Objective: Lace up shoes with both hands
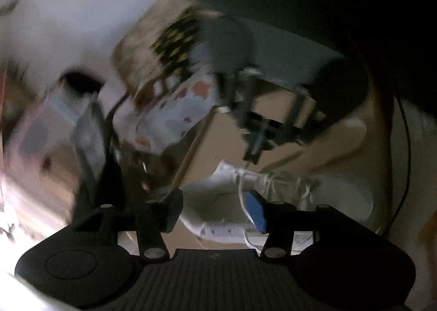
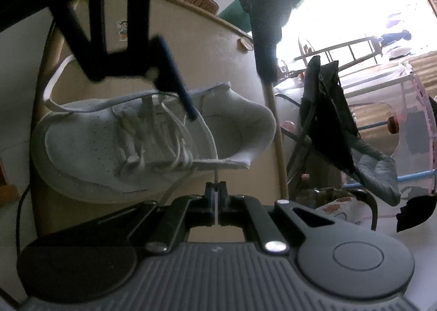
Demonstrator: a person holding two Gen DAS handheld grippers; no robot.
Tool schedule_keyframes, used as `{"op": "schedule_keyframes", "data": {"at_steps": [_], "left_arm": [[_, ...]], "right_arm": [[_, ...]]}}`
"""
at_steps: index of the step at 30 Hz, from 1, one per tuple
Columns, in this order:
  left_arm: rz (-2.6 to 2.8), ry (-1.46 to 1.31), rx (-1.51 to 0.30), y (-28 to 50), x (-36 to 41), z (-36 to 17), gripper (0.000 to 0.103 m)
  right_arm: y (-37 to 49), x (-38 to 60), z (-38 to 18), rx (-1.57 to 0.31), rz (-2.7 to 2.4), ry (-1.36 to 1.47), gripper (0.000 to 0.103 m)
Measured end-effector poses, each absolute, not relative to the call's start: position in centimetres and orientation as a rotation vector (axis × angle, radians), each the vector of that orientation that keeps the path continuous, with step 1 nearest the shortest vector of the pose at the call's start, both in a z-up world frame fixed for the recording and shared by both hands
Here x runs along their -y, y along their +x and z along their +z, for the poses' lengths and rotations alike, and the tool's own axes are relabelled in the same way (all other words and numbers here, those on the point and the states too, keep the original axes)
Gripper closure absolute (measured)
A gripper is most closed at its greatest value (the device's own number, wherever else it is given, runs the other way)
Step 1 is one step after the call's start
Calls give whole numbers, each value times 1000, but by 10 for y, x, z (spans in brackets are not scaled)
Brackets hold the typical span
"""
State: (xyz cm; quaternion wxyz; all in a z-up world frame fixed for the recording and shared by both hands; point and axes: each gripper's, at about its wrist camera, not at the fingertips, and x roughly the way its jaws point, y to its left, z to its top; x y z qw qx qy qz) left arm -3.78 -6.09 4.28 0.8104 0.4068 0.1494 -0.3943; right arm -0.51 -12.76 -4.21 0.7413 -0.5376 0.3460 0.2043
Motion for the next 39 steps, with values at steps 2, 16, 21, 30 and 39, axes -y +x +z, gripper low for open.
{"op": "schedule_keyframes", "data": {"at_steps": [2, 16, 21, 30, 39], "left_arm": [[-770, 727, -411, -21, 51, 45, 48], [-528, -84, -923, 73, 41, 29, 55], [-505, -140, -1014, 88, 45, 8, 74], [-447, -168, -1129, 92, 42, -17, 74], [-418, -195, -1185, 87, 43, -41, 81]], "right_arm": [[-7, 127, -43, -761, 447, -1175, 101], [-14, 124, -47, -754, 401, -1116, 101], [-15, 124, -50, -748, 363, -1099, 98], [-16, 111, -50, -725, 333, -1120, 94], [-2, 111, -48, -776, 352, -1093, 95]]}}
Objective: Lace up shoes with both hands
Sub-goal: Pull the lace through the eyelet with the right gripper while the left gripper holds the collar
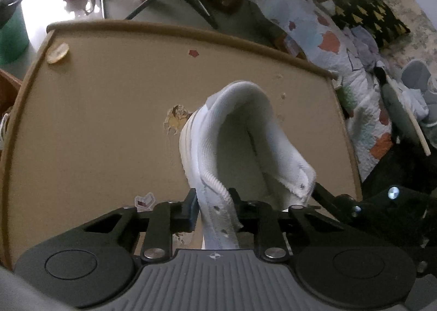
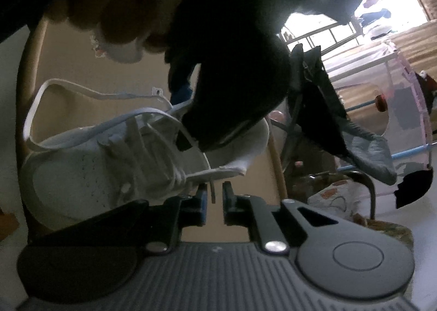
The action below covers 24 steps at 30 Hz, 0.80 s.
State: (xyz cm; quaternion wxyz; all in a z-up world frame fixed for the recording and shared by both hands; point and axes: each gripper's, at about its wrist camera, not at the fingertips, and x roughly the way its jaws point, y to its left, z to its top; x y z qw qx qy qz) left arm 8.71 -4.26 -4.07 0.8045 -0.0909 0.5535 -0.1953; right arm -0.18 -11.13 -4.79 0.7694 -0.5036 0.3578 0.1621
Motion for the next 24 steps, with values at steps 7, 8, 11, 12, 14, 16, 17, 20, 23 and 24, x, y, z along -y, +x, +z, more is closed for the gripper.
{"op": "schedule_keyframes", "data": {"at_steps": [7, 8, 11, 12, 14, 16, 17, 20, 23, 24], "left_arm": [[-405, -347, -1242, 94, 28, -55, 79], [-406, -355, -1247, 95, 27, -57, 78], [-411, -350, -1241, 92, 29, -61, 74], [-411, -348, -1237, 91, 29, -62, 72], [-409, -353, -1233, 88, 30, -64, 71], [-417, -348, -1226, 86, 31, -65, 70], [-423, -340, -1221, 85, 31, -66, 70], [-431, -330, -1221, 85, 32, -66, 68], [-432, -321, -1220, 85, 32, -65, 67], [-432, -318, -1219, 85, 32, -64, 67]], "right_arm": [[6, 111, -48, -819, 353, -1095, 100], [7, 110, -47, -829, 349, -1088, 100], [8, 111, -46, -836, 339, -1073, 100], [9, 113, -46, -838, 334, -1057, 100], [14, 117, -46, -843, 331, -1031, 100], [18, 121, -45, -847, 331, -1008, 101], [19, 122, -45, -848, 331, -996, 101], [20, 128, -44, -847, 332, -970, 101], [18, 133, -43, -845, 328, -951, 101], [18, 134, -43, -844, 326, -943, 101]]}}
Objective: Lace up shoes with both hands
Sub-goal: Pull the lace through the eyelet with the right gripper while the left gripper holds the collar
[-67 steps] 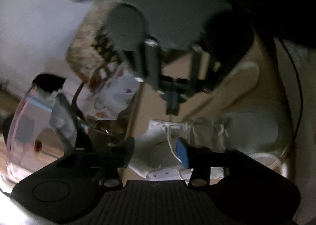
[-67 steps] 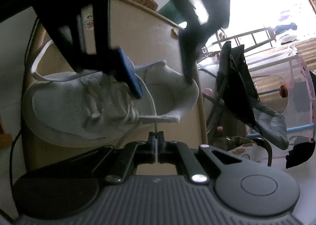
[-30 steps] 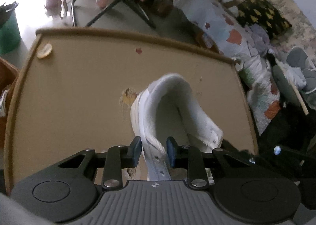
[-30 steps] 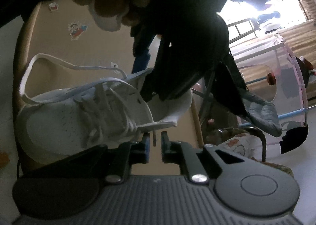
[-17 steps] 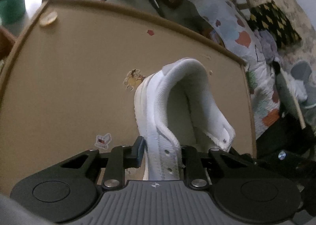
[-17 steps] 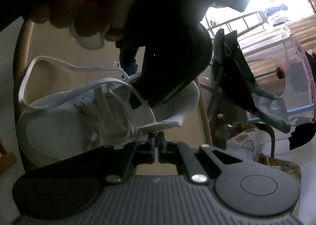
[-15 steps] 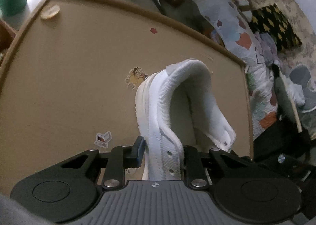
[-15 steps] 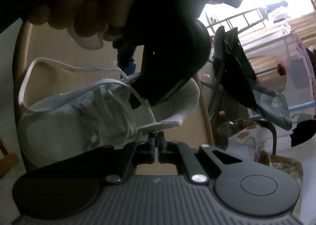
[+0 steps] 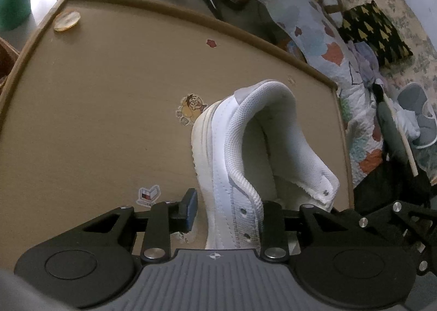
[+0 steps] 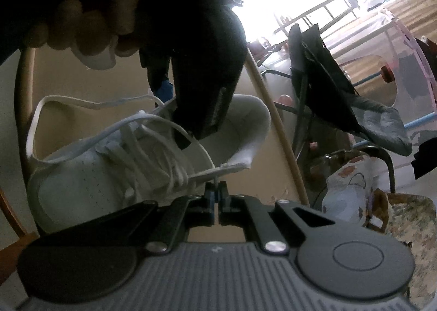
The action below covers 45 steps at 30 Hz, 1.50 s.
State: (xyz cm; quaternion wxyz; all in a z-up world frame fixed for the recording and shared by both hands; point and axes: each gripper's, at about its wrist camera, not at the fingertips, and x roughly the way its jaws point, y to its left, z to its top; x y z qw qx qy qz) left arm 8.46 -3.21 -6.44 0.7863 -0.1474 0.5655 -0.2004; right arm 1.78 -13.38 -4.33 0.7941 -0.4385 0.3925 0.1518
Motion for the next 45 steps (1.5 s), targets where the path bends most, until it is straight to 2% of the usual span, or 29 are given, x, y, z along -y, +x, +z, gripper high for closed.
{"op": "schedule_keyframes", "data": {"at_steps": [19, 28, 38, 45], "left_arm": [[-442, -301, -1224, 90, 29, -61, 66], [-444, -304, -1218, 87, 27, -63, 66], [-455, -308, -1205, 84, 26, -66, 66], [-459, -311, -1201, 84, 25, -66, 66]], "right_arm": [[-1, 165, -53, -887, 265, -880, 102], [5, 129, -48, -797, 279, -975, 94], [27, 110, -67, -850, 233, -1093, 94], [27, 95, -80, -882, 264, -1274, 94]]}}
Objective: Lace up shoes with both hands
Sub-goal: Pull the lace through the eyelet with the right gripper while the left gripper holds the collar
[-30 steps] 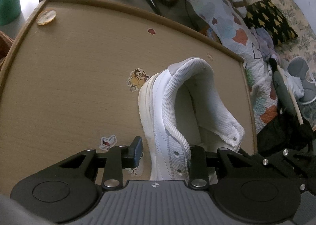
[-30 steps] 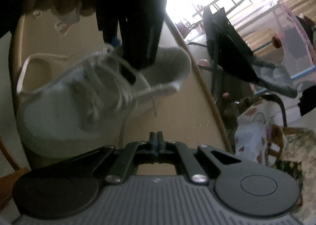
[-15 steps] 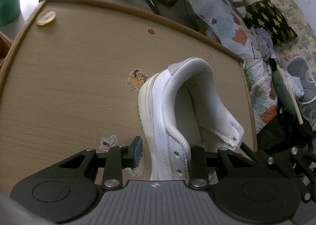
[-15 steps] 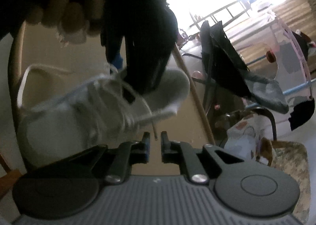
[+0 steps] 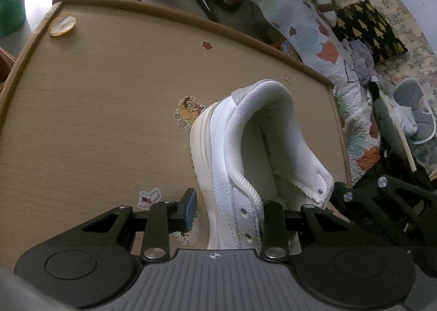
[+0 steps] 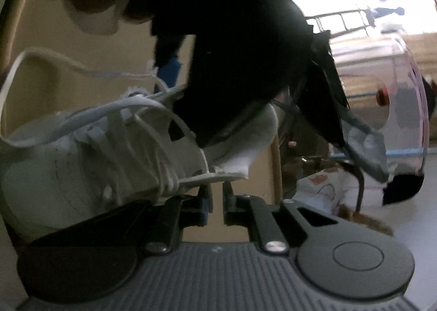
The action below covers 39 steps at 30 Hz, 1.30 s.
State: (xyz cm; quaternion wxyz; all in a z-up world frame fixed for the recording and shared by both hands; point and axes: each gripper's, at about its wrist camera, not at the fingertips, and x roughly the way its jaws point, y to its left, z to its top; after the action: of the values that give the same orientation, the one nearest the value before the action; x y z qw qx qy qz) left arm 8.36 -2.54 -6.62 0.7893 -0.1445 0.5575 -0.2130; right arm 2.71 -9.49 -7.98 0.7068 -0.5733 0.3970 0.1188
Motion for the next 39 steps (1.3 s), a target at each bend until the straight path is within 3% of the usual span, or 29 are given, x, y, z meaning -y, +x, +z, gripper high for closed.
{"op": "schedule_keyframes", "data": {"at_steps": [7, 39], "left_arm": [[-461, -319, -1192, 81, 25, -67, 67], [-452, -319, -1219, 92, 41, -62, 66]], "right_arm": [[29, 88, -85, -934, 274, -1311, 100], [26, 128, -82, -950, 279, -1085, 103]]}}
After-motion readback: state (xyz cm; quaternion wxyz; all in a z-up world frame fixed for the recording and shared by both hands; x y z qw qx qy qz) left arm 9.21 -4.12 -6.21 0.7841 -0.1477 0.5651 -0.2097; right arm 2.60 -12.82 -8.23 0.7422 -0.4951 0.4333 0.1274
